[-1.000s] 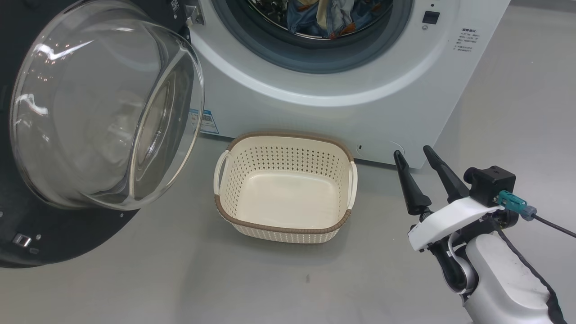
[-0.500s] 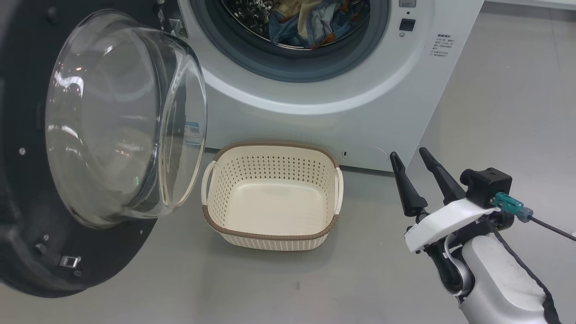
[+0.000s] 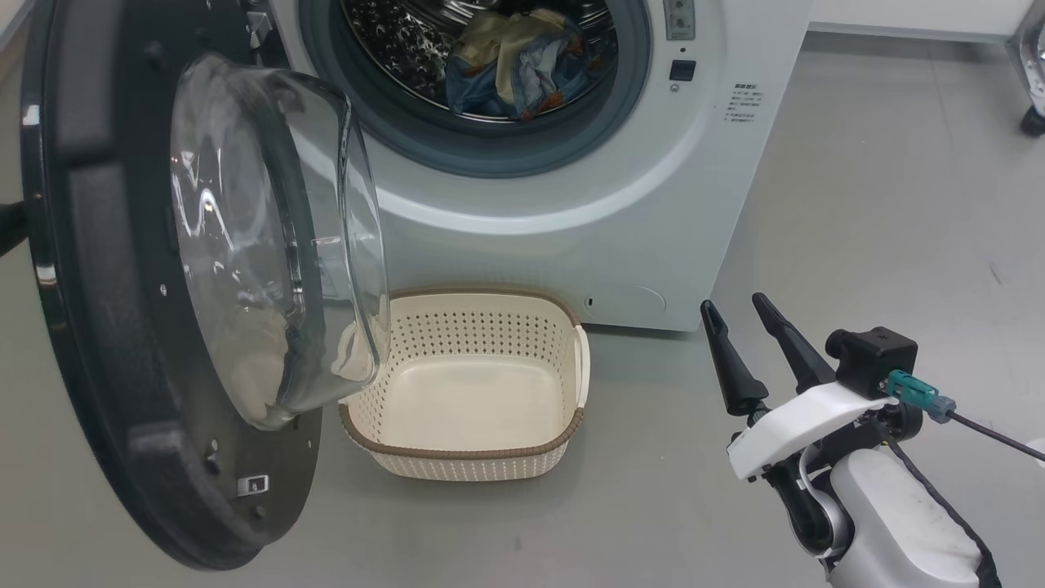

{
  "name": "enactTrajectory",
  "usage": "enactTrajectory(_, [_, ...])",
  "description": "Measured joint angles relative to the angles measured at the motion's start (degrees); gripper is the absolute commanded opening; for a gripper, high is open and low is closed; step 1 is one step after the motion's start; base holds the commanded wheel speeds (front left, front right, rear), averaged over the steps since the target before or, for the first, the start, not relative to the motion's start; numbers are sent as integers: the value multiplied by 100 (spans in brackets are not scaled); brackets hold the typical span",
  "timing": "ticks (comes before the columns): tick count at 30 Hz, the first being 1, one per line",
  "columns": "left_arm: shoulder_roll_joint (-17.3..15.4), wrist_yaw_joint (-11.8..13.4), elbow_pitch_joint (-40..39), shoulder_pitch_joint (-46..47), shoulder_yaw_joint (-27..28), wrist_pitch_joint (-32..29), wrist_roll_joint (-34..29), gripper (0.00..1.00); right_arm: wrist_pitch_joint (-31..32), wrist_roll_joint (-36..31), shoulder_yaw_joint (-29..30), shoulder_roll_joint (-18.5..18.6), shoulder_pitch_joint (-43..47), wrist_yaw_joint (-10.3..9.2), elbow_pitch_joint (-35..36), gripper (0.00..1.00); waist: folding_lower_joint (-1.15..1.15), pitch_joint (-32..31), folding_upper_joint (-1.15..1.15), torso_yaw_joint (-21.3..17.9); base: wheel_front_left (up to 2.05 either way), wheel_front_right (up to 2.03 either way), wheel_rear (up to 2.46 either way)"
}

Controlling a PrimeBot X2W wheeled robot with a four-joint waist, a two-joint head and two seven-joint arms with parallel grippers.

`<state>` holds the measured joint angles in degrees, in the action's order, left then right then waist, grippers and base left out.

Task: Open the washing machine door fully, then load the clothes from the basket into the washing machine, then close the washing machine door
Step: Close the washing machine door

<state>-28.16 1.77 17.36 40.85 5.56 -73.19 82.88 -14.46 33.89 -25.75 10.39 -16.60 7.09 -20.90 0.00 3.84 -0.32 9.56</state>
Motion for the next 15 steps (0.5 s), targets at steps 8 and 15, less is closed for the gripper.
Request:
enactTrajectory(8, [208, 97, -249, -147, 135, 42, 86, 0, 0, 11, -60, -33, 25, 0, -31, 100, 0, -153, 0, -332, 0, 0, 0])
enactTrajectory(15, [357, 192, -569, -305, 165, 157, 112, 0, 1, 31, -99, -53, 124, 0, -29, 100, 0, -227, 0, -707, 0, 0, 0])
